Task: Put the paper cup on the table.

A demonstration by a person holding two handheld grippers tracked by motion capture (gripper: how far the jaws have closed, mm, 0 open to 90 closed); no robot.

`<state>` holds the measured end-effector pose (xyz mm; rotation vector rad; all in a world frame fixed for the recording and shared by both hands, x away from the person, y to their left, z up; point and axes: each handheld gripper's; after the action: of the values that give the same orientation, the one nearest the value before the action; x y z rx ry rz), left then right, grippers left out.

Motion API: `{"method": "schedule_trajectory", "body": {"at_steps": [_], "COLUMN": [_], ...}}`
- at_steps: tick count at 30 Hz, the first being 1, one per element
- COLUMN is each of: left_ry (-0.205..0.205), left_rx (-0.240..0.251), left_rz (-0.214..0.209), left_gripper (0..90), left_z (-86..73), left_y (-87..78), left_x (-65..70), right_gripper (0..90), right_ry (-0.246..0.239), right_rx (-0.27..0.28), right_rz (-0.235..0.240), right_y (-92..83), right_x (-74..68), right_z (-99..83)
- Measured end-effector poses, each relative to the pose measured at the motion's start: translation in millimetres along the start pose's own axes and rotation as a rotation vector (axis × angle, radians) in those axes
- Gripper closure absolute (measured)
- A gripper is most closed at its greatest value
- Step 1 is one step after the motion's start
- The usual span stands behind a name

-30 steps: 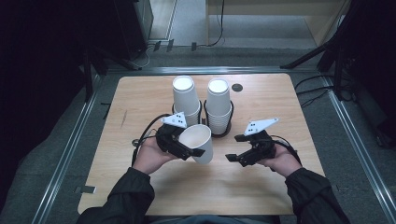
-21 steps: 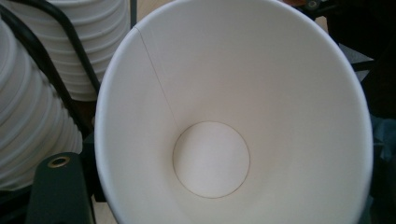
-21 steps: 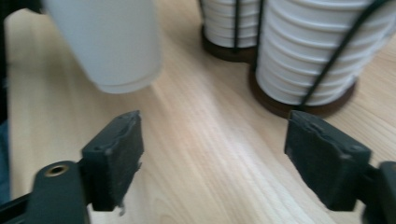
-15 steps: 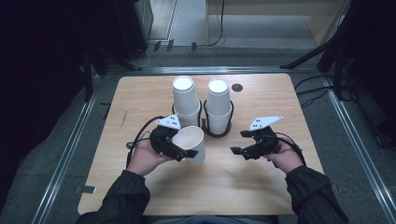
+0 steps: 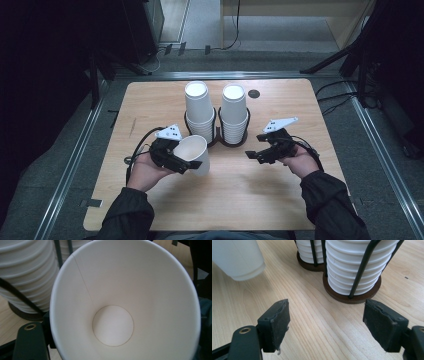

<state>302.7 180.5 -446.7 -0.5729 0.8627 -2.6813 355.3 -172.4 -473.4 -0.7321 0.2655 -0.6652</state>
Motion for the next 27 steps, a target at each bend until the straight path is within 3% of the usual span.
{"method": "schedule_trajectory", "body": {"at_steps": [12,19,27], "left_ry": [-0.058,-0.084,-0.112], "left_rx": [0.020,0.039,0.045], "left_rz": [0.045,0.081,0.104], "left_gripper": [18.1,18.2,18.2], "left_z": [-16.2,-23.9,-29.9], "left_y": [-16.8,-30.4,-40.9], "left_x": [-16.3,-27.9,-42.3], "right_gripper": [21.7,21.6,21.6], "right_ry": [0.071,0.060,0.061], "right_rx": [0.012,0.002,0.007], "right_rz": [-0.016,-0.054,-0.051], "right_y": [7.0,9.6,9.6], "right_x": [8.0,10.5,11.6], "right_z": [4.8,5.2,5.5]}}
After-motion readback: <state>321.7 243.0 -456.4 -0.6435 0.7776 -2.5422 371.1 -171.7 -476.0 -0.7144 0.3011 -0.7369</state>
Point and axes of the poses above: each handheld gripper's, and its own axes: y roughly forward along the jaws, z roughly out of its top, x roughly to its right, and after that the axes turned 10 degrees about -z, right-handed
